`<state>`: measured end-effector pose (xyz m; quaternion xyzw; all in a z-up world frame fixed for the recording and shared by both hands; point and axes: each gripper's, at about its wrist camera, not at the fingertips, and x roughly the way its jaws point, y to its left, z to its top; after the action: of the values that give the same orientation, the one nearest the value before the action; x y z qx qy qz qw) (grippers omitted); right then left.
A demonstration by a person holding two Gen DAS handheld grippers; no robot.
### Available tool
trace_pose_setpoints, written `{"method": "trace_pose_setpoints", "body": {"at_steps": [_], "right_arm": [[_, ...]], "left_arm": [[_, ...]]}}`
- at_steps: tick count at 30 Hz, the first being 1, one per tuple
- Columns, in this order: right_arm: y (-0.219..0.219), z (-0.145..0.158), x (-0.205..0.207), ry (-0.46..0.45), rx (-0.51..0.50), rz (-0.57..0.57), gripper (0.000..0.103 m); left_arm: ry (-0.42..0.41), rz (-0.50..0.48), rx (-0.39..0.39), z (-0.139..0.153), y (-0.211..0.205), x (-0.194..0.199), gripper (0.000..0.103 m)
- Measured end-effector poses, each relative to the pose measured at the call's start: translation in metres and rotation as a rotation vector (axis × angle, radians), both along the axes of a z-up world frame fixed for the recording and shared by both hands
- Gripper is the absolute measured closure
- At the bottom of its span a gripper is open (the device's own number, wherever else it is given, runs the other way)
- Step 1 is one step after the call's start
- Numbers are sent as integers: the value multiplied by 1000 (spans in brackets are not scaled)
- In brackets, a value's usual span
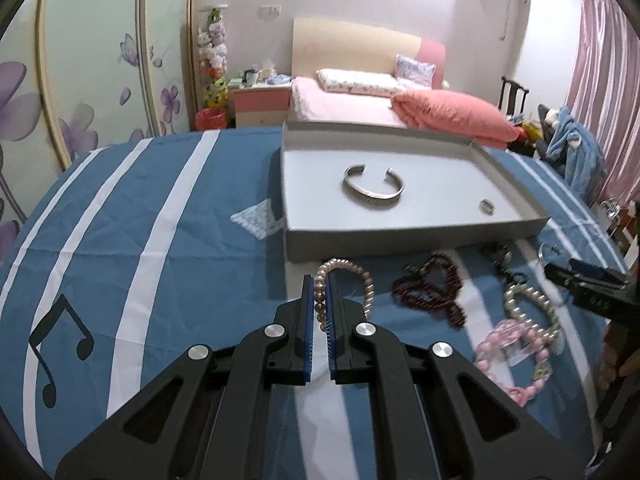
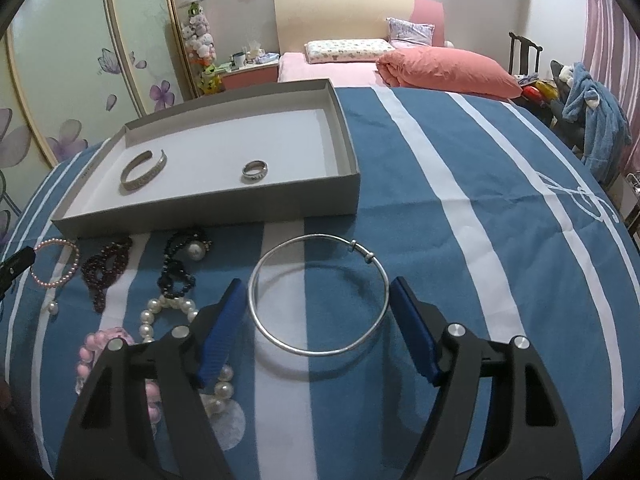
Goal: Organize jewelry
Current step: 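Grasp the pink pearl bracelet with the left tool while the right tool holds the bangle, then carry the bangle and pearl bracelet into the grey box and open both tools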
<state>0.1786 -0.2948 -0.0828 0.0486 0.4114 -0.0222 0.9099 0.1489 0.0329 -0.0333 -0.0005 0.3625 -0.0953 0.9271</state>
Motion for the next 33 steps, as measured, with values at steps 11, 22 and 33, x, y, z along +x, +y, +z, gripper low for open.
{"method": "trace_pose_setpoints", "body": {"at_steps": [11,22,33], "right_arm": [[8,8,-12,-32,47,33,32],[23,20,-23,-95,51,45,32],[55,54,-45,-285,-9,77,32]], "left_arm": [[-78,-40,-63,15,-13,-6,97],[-124,-19,-68,22,-21,-16,97],[-208,-10,-34,33,-37,-32,97]]}}
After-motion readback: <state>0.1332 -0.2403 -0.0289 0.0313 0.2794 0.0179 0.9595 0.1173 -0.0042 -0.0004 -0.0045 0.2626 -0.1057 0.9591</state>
